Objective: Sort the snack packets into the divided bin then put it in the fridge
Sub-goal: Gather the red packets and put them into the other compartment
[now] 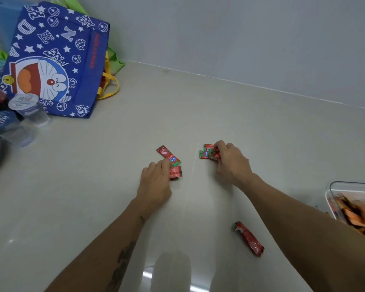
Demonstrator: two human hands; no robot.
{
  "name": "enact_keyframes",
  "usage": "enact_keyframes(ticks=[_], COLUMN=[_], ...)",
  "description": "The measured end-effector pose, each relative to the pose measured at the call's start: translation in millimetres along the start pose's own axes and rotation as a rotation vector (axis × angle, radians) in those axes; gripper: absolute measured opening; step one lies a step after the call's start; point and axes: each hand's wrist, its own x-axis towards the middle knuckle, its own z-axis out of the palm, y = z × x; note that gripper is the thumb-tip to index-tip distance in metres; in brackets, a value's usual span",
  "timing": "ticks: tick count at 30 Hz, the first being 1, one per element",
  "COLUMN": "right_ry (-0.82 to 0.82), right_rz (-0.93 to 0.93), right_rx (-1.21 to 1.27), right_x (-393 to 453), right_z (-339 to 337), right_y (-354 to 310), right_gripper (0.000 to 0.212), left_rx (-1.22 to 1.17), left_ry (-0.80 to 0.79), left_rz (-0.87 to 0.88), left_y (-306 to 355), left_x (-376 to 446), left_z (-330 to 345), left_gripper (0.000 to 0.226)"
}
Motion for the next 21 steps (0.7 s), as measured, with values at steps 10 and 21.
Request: enact_keyframes(ticks=[10,21], right_ry=[0.041,0.164], right_rz=[-0.024,-0.06], right_rx=[-0.036,0.168], right_x=[-6.8,-92.2], right_z=[30.1,15.6], right_y=[8.0,24.9], right_gripper=[0.059,0.041], left_rx=[0.122,-0.026], left_ry=[-0.17,0.102], left_rz=[0.085,0.223], left_y=[-17.3,12.6], left_x=[61.2,-11.5], left_z=[-16.8,-14.8], left_gripper=[0.048,0.028])
